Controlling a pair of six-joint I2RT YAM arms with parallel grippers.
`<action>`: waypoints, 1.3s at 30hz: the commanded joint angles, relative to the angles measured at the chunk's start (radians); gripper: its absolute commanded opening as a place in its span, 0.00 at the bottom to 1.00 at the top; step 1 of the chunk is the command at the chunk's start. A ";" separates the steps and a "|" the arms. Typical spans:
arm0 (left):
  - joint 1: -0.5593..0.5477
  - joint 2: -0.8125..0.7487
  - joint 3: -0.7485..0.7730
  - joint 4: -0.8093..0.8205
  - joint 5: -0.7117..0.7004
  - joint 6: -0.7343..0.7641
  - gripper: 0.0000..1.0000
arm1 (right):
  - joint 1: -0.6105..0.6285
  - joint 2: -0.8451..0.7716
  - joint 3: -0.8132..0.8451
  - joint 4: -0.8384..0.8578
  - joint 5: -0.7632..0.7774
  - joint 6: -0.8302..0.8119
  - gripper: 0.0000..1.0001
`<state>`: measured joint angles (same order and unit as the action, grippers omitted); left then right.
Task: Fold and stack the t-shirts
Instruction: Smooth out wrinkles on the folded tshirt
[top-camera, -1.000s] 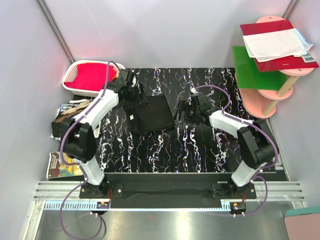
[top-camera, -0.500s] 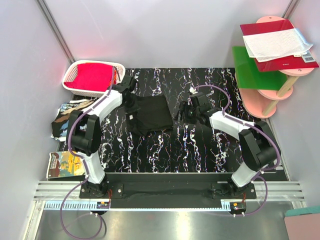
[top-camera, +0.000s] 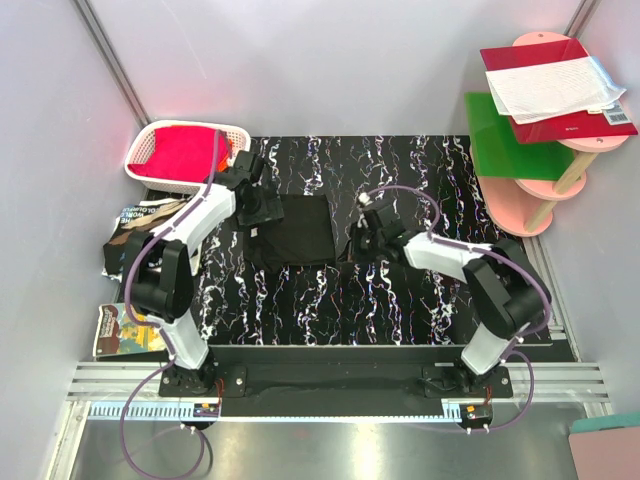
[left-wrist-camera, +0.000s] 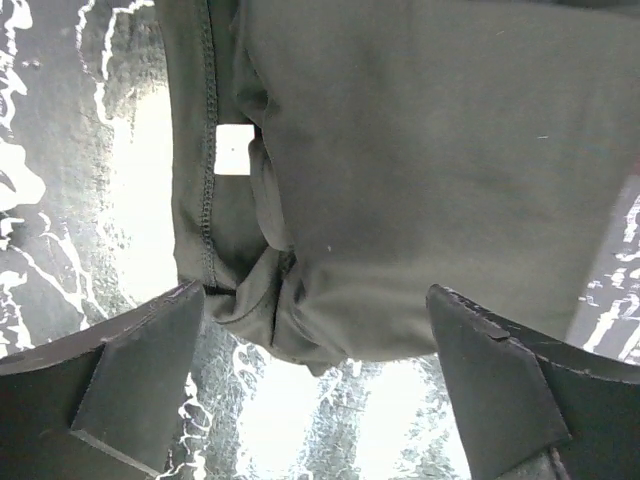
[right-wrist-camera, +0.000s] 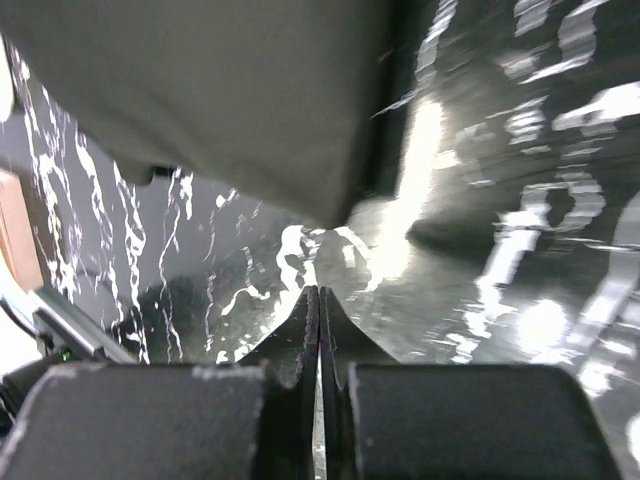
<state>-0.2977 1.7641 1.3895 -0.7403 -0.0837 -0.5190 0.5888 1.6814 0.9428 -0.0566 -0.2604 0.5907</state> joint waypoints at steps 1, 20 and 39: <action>0.006 -0.095 0.035 0.021 -0.059 0.016 0.92 | 0.075 0.073 0.045 0.089 -0.037 0.041 0.00; 0.009 0.502 0.533 -0.284 -0.169 0.022 0.00 | 0.120 0.311 0.204 0.083 0.110 0.101 0.00; -0.219 0.279 0.117 -0.154 0.033 -0.042 0.00 | 0.019 0.459 0.579 -0.123 0.265 -0.080 0.00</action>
<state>-0.4953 2.0319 1.4982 -0.9295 -0.1036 -0.5240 0.6315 2.1315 1.4391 -0.1329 -0.0372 0.5793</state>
